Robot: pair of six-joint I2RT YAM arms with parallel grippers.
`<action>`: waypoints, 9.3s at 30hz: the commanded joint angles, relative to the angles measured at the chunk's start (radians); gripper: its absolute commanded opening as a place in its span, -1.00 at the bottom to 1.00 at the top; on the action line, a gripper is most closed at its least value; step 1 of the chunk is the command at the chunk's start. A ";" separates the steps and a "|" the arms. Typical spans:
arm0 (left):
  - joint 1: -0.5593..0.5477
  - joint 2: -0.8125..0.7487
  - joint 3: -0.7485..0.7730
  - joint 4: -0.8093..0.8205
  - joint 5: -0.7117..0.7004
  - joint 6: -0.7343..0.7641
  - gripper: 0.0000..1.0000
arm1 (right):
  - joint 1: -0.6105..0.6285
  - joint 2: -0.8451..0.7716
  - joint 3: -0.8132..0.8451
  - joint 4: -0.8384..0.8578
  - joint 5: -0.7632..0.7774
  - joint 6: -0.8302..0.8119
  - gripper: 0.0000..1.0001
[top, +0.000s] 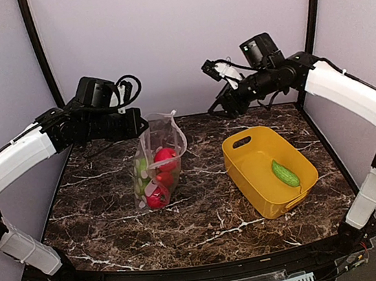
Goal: Place the food in the zip-top bag and seal the zipper
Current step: Adjust the zipper food storage bag at the center of the board, then adjust the fake vegetable in the bin, then pick up the fake vegetable from the bin, then place the fake vegetable in the zipper food storage bag, then adjust the zipper food storage bag at the center of the board, then pass from the left arm to the right
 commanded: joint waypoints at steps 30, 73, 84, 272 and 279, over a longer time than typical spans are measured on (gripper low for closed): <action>0.001 -0.024 -0.028 0.011 0.022 0.003 -0.99 | -0.318 -0.015 -0.575 -0.213 0.236 -0.104 0.21; 0.001 -0.021 -0.065 0.040 0.042 -0.014 -0.99 | -0.233 0.128 -0.540 -0.176 0.350 -0.127 -0.30; 0.001 -0.022 -0.076 0.047 0.039 -0.014 -0.99 | -0.212 0.033 -0.452 -0.227 0.223 -0.116 -0.38; -0.009 0.081 0.096 -0.046 0.423 0.288 -0.98 | 0.051 -0.033 -0.231 0.000 -0.540 -0.389 -0.01; -0.009 0.083 0.096 -0.041 0.414 0.280 -0.99 | 0.057 -0.028 -0.162 0.037 -0.421 -0.282 -0.14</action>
